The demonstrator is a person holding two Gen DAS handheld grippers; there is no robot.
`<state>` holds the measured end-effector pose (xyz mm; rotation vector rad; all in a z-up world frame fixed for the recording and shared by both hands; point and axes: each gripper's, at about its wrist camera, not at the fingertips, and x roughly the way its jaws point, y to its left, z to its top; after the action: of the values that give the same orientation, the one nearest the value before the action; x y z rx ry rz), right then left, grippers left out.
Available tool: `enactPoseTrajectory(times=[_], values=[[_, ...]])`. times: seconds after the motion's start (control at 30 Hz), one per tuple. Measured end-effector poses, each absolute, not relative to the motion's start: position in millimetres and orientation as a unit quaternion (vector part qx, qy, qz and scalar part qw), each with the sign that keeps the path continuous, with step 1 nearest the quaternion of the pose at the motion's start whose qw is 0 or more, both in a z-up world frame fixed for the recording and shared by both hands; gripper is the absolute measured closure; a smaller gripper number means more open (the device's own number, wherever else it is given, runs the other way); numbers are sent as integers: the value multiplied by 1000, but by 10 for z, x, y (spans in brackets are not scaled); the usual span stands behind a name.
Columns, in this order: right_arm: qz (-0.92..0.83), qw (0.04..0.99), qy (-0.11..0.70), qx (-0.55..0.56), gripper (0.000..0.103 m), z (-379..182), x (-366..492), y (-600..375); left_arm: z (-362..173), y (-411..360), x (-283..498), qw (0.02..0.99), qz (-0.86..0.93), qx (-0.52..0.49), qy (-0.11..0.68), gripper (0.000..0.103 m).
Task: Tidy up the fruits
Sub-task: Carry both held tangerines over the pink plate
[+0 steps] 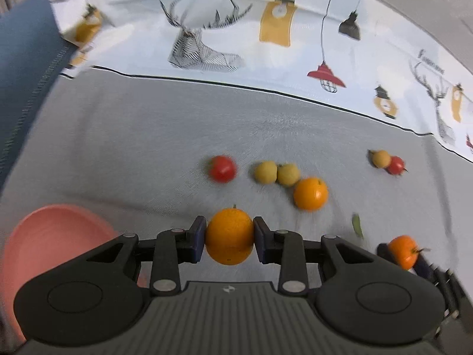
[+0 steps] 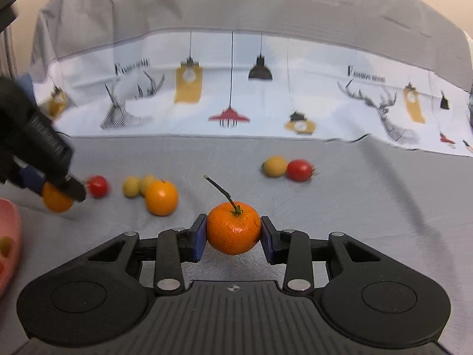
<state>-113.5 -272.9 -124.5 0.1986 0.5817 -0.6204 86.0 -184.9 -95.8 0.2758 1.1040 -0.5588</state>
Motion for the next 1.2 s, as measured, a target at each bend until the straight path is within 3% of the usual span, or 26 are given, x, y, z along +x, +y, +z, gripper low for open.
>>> enactPoseTrajectory(times=[0.37, 0.67, 1.2], values=[[-213, 913, 320, 136, 64, -728, -2132, -1686, -323, -376, -129, 825, -234, 130, 498, 65], [-164, 951, 257, 55, 64, -215, -2314, -961, -87, 525, -792, 856, -206, 107, 462, 65], [-144, 961, 238, -5, 64, 30, -2619, -439, 168, 980, -1184, 878, -230, 52, 417, 65]])
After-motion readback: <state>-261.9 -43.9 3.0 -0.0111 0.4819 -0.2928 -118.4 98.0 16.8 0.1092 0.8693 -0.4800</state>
